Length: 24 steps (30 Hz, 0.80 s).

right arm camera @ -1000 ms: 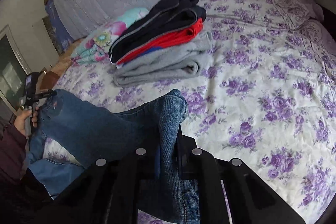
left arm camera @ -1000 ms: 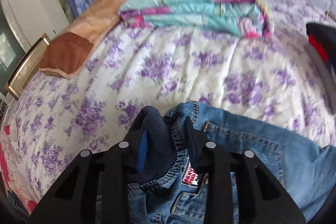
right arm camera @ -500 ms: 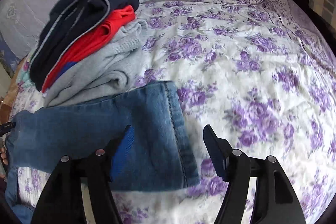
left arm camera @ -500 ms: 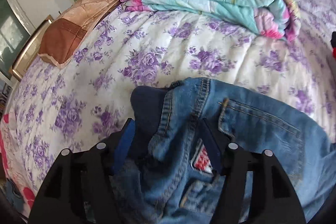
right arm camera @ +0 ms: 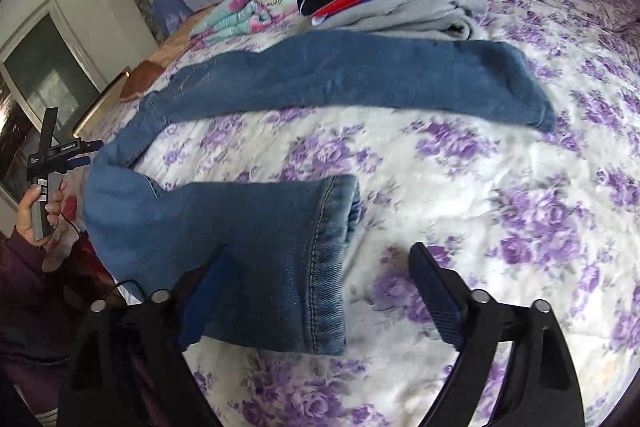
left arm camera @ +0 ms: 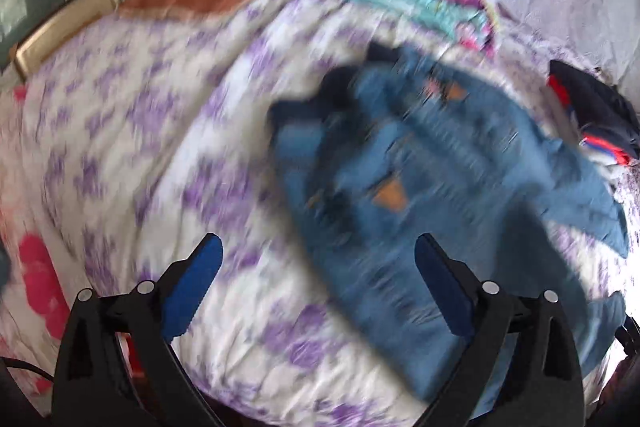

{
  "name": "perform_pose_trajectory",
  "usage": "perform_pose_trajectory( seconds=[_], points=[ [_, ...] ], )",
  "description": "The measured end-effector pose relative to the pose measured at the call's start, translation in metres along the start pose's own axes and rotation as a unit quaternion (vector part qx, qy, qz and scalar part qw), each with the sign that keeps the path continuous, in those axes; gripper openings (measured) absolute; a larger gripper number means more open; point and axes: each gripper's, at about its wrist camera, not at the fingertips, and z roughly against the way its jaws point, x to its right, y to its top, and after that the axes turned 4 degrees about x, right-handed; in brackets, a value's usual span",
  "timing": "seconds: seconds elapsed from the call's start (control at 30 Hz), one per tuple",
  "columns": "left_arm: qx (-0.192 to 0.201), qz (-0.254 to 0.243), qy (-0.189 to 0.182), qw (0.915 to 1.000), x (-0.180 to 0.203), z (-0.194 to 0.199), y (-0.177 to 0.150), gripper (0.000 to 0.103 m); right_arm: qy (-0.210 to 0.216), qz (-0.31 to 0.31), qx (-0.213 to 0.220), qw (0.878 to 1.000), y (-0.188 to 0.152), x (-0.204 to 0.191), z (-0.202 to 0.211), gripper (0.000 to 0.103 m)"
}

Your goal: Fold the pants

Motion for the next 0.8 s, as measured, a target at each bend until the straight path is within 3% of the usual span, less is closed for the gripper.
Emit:
perform_pose_trajectory(
  seconds=[0.03, 0.1, 0.23, 0.37, 0.4, 0.43, 0.47, 0.57, 0.7, 0.8],
  points=[
    [-0.009, 0.025, -0.006, 0.9996, -0.009, -0.01, -0.008, 0.093, 0.01, 0.007, -0.014, 1.0, -0.001, -0.005, -0.007, 0.039],
    [-0.007, 0.062, -0.042, 0.9972, -0.015, -0.019, -0.011, 0.091, 0.021, 0.003, -0.012, 1.0, 0.003, -0.007, -0.005, 0.022],
    [0.013, 0.085, -0.102, 0.9911, 0.006, -0.029, 0.006, 0.091, 0.025, -0.012, 0.023, 0.999, 0.005, 0.004, 0.038, 0.02],
    [-0.019, 0.119, -0.061, 0.9908, 0.015, -0.064, 0.022, 0.09, 0.002, -0.043, 0.065, 0.997, -0.011, 0.031, 0.087, 0.019],
    [-0.011, 0.136, -0.063, 0.9886, 0.012, -0.068, 0.021, 0.086, -0.005, -0.054, 0.071, 0.996, -0.017, 0.04, 0.095, 0.019],
    [0.005, 0.141, -0.057, 0.9883, 0.013, -0.063, 0.018, 0.072, -0.007, -0.07, 0.077, 0.995, -0.024, 0.05, 0.102, 0.019],
    [0.014, 0.141, -0.076, 0.9869, 0.016, -0.057, 0.016, 0.047, -0.006, -0.086, 0.078, 0.993, -0.03, 0.061, 0.106, 0.019],
    [0.029, 0.13, -0.109, 0.985, 0.034, -0.03, 0.009, 0.023, -0.007, -0.127, 0.077, 0.989, -0.043, 0.088, 0.11, 0.019],
    [0.066, 0.081, -0.145, 0.9839, 0.067, 0.044, -0.012, 0.018, -0.015, -0.156, 0.108, 0.982, -0.042, 0.114, 0.145, 0.019],
    [0.072, 0.06, -0.149, 0.9844, 0.075, 0.081, -0.038, 0.019, -0.034, -0.164, 0.102, 0.981, -0.051, 0.132, 0.165, 0.019]
  ],
)
